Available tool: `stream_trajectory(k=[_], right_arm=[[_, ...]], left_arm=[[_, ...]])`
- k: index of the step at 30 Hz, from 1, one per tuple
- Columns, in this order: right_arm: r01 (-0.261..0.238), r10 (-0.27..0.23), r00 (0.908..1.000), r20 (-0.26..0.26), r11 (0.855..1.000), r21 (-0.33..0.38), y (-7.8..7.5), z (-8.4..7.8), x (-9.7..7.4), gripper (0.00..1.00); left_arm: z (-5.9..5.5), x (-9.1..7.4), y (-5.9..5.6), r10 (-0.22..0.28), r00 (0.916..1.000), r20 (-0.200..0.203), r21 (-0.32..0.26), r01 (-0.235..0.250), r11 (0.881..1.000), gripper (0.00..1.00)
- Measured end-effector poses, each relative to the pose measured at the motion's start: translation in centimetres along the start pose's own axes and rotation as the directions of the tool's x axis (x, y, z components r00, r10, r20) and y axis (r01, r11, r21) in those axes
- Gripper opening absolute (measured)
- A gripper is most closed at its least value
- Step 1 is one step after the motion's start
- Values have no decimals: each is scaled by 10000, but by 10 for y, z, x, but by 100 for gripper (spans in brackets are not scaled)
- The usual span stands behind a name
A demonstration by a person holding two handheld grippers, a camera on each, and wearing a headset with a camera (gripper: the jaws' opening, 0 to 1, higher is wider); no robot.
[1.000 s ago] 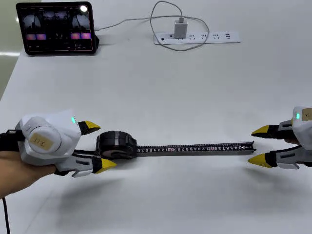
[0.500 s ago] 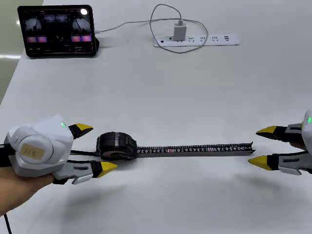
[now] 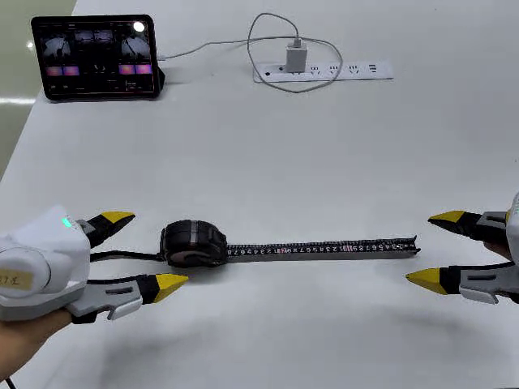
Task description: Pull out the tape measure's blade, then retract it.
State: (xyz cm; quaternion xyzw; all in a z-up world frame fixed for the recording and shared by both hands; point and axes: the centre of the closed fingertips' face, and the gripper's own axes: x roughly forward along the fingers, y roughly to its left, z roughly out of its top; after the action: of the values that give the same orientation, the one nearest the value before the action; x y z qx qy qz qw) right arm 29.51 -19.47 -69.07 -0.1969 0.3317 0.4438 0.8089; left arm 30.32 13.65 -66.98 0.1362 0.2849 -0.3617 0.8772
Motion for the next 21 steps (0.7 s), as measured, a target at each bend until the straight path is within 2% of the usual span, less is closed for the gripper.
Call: stream_trajectory(k=[9, 21], right_arm=[[402, -412, 9988, 280, 9986, 350, 6, 1, -7, 61], [585, -639, 9958, 654, 9949, 817, 22, -1, -15, 68]], left_arm=[[0, -13, -1, 650, 9968, 461, -381, -632, 9973, 72], [-4, -26, -8, 996, 9924, 727, -712, -945, 9930, 81]])
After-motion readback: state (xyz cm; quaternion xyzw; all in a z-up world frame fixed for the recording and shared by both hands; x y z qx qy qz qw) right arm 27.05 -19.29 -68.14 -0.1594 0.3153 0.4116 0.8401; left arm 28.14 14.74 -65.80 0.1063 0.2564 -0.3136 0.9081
